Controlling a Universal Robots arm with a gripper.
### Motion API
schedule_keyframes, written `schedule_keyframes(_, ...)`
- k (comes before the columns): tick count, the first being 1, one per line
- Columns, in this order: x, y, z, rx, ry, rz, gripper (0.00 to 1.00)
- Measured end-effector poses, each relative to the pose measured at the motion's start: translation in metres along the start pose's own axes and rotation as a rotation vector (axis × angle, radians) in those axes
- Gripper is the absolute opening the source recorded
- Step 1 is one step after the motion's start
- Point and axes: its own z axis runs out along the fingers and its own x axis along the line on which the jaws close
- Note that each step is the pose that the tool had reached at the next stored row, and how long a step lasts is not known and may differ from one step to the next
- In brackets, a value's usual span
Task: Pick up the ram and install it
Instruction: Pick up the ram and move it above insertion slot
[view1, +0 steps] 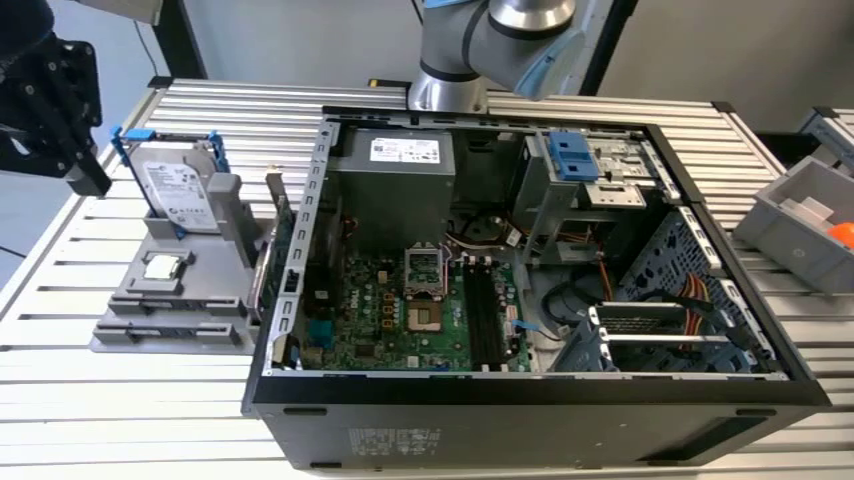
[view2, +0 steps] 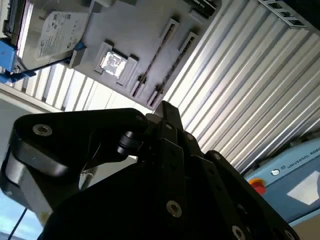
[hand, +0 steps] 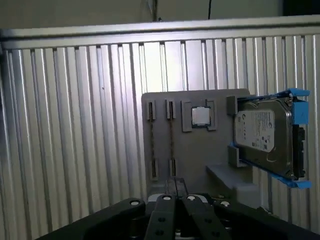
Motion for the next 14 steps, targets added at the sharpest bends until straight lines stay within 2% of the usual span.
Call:
schedule_keyframes(1,0.0000,0.0000,0.0000,-0.0029,-0.0054,-0.045,0.00)
schedule_keyframes(2,0.0000,0.0000,0.0000,-0.0042,-0.0091,-0.064,0.00)
schedule_keyframes(4,0.0000,0.0000,0.0001,-0.0049,-0.0117,-0.075,0.00)
schedule_keyframes(14,0.0000,0.0000,0.0001,-0.0057,-0.0116,-0.087,0.00)
